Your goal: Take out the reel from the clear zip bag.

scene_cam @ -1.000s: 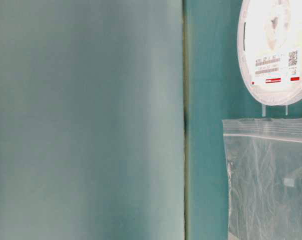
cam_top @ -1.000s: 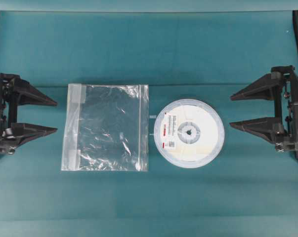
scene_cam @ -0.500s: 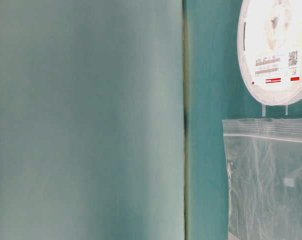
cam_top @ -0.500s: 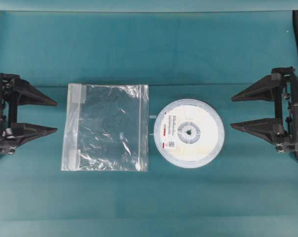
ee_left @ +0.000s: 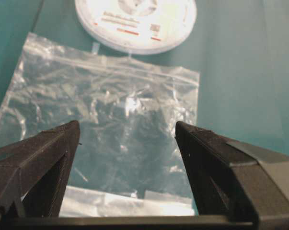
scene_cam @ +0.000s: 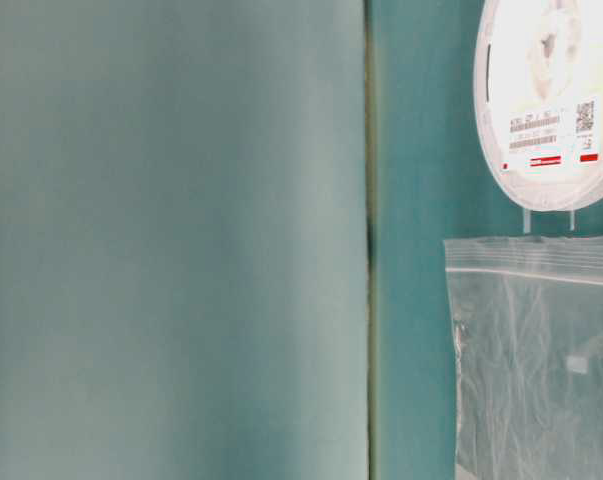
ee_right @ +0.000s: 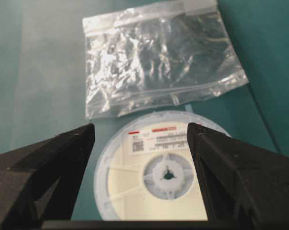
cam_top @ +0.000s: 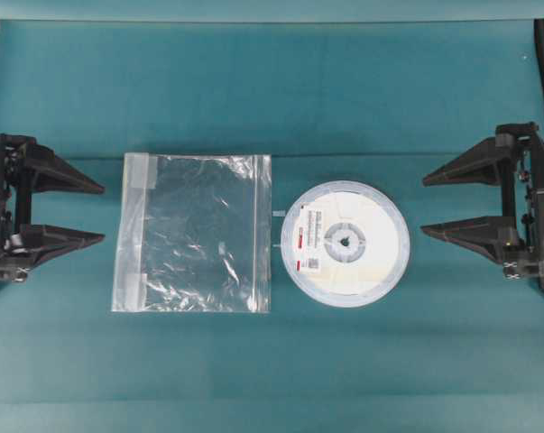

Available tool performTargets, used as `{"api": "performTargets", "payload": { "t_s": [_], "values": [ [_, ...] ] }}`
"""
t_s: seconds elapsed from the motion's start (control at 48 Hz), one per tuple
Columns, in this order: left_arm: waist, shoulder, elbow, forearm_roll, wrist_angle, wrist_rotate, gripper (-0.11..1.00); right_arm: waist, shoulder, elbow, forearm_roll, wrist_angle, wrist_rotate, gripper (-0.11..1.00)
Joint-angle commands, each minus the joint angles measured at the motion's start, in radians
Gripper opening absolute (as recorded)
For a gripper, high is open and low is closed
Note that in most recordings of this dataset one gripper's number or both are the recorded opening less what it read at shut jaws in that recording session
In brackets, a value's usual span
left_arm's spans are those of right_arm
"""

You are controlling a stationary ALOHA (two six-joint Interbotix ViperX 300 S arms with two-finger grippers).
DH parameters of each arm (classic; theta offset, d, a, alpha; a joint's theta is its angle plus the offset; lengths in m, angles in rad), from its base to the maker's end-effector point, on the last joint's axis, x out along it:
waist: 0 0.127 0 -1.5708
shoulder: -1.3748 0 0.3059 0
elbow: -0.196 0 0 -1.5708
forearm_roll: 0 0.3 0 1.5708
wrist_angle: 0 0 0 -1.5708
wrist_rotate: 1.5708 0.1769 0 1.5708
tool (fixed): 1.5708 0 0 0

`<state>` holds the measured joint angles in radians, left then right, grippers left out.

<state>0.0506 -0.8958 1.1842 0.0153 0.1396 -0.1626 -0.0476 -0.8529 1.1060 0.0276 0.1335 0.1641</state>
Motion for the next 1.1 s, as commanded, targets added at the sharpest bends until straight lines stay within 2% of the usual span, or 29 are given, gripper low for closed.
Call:
{"api": "performTargets", "payload": {
  "t_s": [0.0, 0.708, 1.083],
  "values": [
    [-0.002, 0.003, -0.023, 0.003, -0.008, 0.000, 0.87, 0.002, 0.003, -0.009, -0.002, -0.008, -0.002, 0.86],
    [-0.002, 0.002, -0.023, 0.002, -0.008, 0.000, 0.87, 0.002, 0.002, -0.009, 0.000, -0.005, -0.002, 0.86],
    [-0.002, -0.031, -0.025, 0.003, 0.000, 0.000, 0.87, 0.002, -0.052, -0.008, 0.000, 0.011, -0.006, 0.86]
  ]
}}
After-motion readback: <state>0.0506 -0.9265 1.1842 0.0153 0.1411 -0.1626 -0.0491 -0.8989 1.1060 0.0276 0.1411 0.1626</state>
